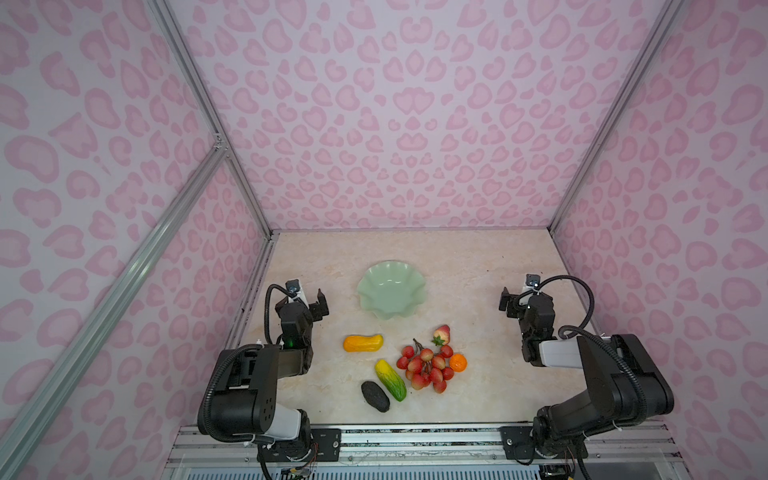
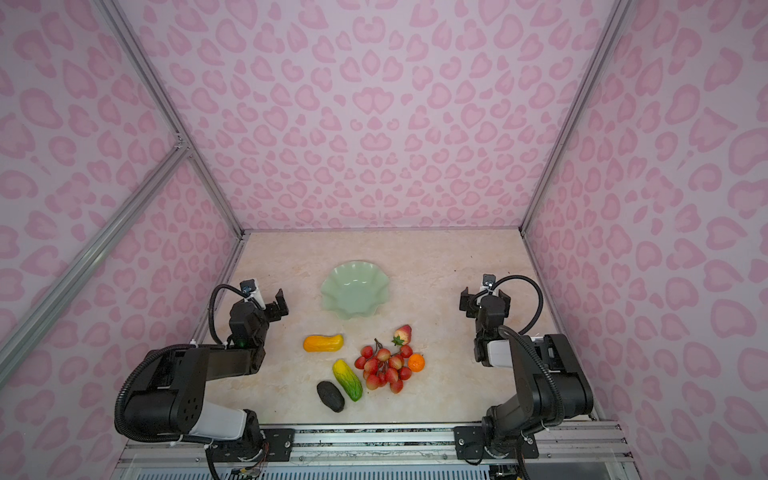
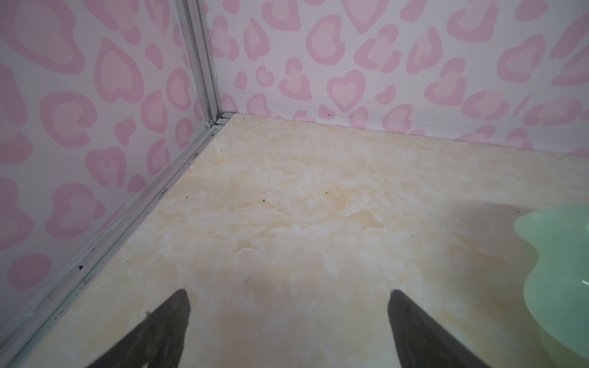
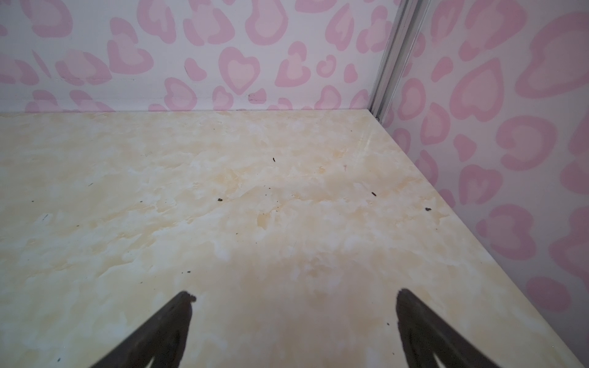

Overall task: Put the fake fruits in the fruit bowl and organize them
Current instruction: 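Raise both grippers from the rest pose toward the fruit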

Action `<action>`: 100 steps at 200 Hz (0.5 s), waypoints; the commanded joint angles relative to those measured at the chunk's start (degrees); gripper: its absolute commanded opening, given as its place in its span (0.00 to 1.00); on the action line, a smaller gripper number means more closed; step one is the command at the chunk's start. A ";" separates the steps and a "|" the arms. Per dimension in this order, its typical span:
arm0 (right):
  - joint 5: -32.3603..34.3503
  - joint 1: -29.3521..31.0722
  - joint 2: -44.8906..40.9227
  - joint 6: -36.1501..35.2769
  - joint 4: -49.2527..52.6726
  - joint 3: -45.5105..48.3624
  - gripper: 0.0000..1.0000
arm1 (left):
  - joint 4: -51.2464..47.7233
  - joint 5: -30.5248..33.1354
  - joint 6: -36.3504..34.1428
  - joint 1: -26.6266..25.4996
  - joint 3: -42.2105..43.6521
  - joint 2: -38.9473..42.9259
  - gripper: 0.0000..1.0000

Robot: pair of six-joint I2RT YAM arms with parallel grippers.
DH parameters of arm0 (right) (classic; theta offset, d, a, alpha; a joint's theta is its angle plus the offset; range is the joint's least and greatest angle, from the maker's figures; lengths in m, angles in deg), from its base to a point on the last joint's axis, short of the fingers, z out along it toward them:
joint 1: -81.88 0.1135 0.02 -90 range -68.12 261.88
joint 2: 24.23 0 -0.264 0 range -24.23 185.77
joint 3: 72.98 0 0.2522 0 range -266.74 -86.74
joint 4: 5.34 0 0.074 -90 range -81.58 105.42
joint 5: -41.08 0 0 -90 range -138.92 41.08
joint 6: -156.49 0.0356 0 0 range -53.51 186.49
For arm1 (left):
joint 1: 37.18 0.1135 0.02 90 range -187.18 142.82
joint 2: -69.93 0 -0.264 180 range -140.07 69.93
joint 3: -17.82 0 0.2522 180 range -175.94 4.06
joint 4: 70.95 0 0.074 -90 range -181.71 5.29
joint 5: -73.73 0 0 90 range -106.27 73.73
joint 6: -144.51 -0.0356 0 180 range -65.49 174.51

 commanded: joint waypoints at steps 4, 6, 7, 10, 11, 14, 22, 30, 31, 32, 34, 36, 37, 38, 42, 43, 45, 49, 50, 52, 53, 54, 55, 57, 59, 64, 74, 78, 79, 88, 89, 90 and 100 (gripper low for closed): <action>0.07 0.16 -0.52 -0.16 -1.46 0.70 0.99 | 1.53 -0.34 -0.07 0.10 0.05 0.35 0.95; 0.10 0.17 -0.57 -0.12 -1.64 0.76 0.99 | 1.65 -0.37 -0.06 0.15 0.06 0.31 0.94; 0.12 0.17 -0.60 -0.10 -1.83 0.84 0.99 | 1.68 -0.37 -0.01 0.12 0.07 0.33 0.94; 0.68 0.21 -1.10 -0.03 -2.59 1.05 0.99 | 1.58 -0.26 0.11 0.10 0.02 0.35 0.94; 0.85 0.24 -1.26 -0.05 -2.70 1.07 0.99 | 1.38 -0.19 0.11 0.10 -0.04 0.44 0.94; 1.30 0.32 -1.84 0.00 -2.57 1.08 0.99 | 0.61 -0.19 0.10 0.08 -0.29 0.73 0.93; 4.26 0.88 -5.53 0.26 2.10 0.17 0.99 | -2.23 -0.32 0.01 0.10 -1.40 1.95 0.93; 7.76 1.31 -9.78 1.61 9.69 -2.02 0.99 | -6.05 -1.06 -0.48 0.08 -3.03 3.51 0.92; 8.12 1.31 -10.39 1.87 10.74 -2.35 0.99 | -6.87 -1.11 -0.53 0.09 -3.24 3.73 0.92; 8.53 1.36 -10.95 2.13 11.79 -2.74 0.99 | -7.55 -1.19 -0.55 0.09 -3.52 3.85 0.92; 9.18 1.44 -12.04 2.94 13.68 -3.58 0.99 | -8.71 -1.28 -0.64 0.12 -3.99 4.15 0.92; 9.96 1.50 -13.10 3.80 16.11 -4.45 0.99 | -9.86 -1.37 -0.75 0.04 -4.51 4.47 0.91; 10.28 1.54 -13.36 4.28 17.33 -4.93 0.99 | -10.40 -1.40 -0.80 0.03 -4.77 4.65 0.91; 10.52 1.52 -14.07 4.83 18.56 -5.44 0.99 | -10.67 -1.46 -0.78 0.02 -5.03 4.79 0.90; 11.53 1.57 -16.28 6.81 23.01 -7.54 0.99 | -12.98 -1.52 -0.83 0.07 -6.02 5.33 0.89; 11.76 1.58 -16.76 7.76 24.65 -8.10 0.99 | -13.46 -1.52 -0.84 0.13 -6.27 5.48 0.89; 12.14 1.51 -17.66 9.38 27.33 -9.25 0.99 | -13.99 -1.59 -0.97 0.09 -6.68 5.75 0.88; 12.80 1.43 -19.26 12.49 31.45 -11.31 0.99 | -15.72 -1.54 -0.94 0.02 -7.40 6.25 0.86; 12.97 1.42 -19.61 13.28 32.52 -11.88 0.99 | -16.01 -1.53 -0.94 0.02 -7.53 6.38 0.86; 13.28 1.41 -20.27 14.93 34.53 -12.74 0.99 | -16.63 -1.52 -0.93 0.04 -7.79 6.63 0.85; 13.48 1.45 -20.55 15.69 35.47 -13.30 0.99 | -16.77 -1.48 -0.93 0.02 -7.90 6.79 0.85; 13.62 1.47 -20.87 16.47 36.37 -13.84 0.99 | -17.11 -1.41 -0.93 0.02 -8.00 6.96 0.85; 13.69 1.39 -21.16 17.20 37.35 -14.33 0.99 | -17.41 -1.38 -0.93 0.02 -8.14 7.13 0.85; 13.64 1.40 -21.44 17.93 38.33 -14.84 0.99 | -17.81 -1.13 -0.87 0.01 -8.31 7.41 0.84; 13.35 1.29 -22.12 19.45 41.12 -16.01 0.99 | -18.24 -0.98 -0.78 0.04 -8.46 7.74 0.84; 11.28 1.04 -23.04 20.16 44.74 -17.82 0.99 | -19.21 -0.13 -0.17 0.01 -8.77 8.72 0.83; 5.00 0.70 -24.43 17.09 47.37 -19.06 0.99 | -20.84 2.24 3.23 0.01 -9.07 11.54 0.84; 3.33 0.76 -25.00 16.74 47.66 -18.85 0.99 | -20.83 2.70 5.24 0.08 -8.88 12.78 0.84; 2.96 0.73 -25.12 16.73 47.74 -18.81 0.99 | -20.81 2.74 5.67 0.05 -8.80 13.11 0.84; -1.08 0.78 -26.26 16.79 47.54 -17.92 0.99 | -20.37 1.90 9.04 0.08 -7.97 16.03 0.85; -1.52 0.83 -26.32 16.84 47.42 -17.78 0.98 | -20.40 1.77 9.42 0.05 -7.95 16.37 0.85; -1.97 0.85 -26.48 16.91 47.36 -17.71 0.97 | -20.42 1.62 9.78 0.03 -7.85 16.67 0.85; -6.18 1.31 -27.45 18.28 49.69 -17.86 0.94 | -21.95 0.27 12.97 0.02 -8.28 19.52 0.86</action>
